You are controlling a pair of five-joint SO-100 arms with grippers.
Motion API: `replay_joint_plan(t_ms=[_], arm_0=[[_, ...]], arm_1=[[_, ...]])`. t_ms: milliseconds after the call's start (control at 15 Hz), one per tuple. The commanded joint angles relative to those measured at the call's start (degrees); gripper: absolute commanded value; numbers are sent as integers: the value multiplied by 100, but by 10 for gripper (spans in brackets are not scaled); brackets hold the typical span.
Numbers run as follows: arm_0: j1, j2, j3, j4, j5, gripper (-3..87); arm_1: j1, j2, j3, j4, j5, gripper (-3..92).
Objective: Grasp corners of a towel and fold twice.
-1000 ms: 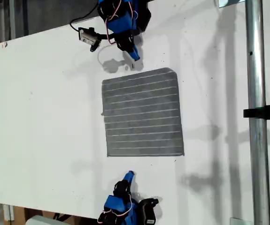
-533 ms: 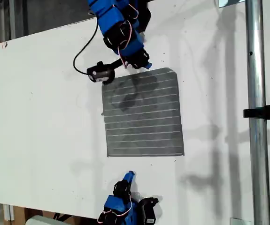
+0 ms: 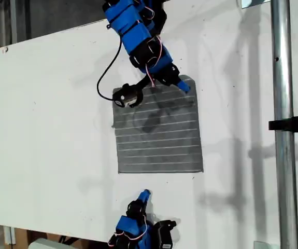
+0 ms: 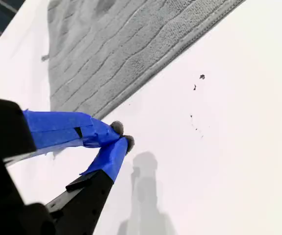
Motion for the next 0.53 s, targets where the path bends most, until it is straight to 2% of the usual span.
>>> replay_joint_plan(t_ms=[0,267,467], arm_0=[[158,26,0,35,-79,-18],[325,26,-35,105,-378,-18],[360,26,-53,132,-501,-18]], arm_1=[[264,255,729,-308,9,375],[185,229,2435,-1758,149,360],[-18,-97,2408,-1916,220,343]])
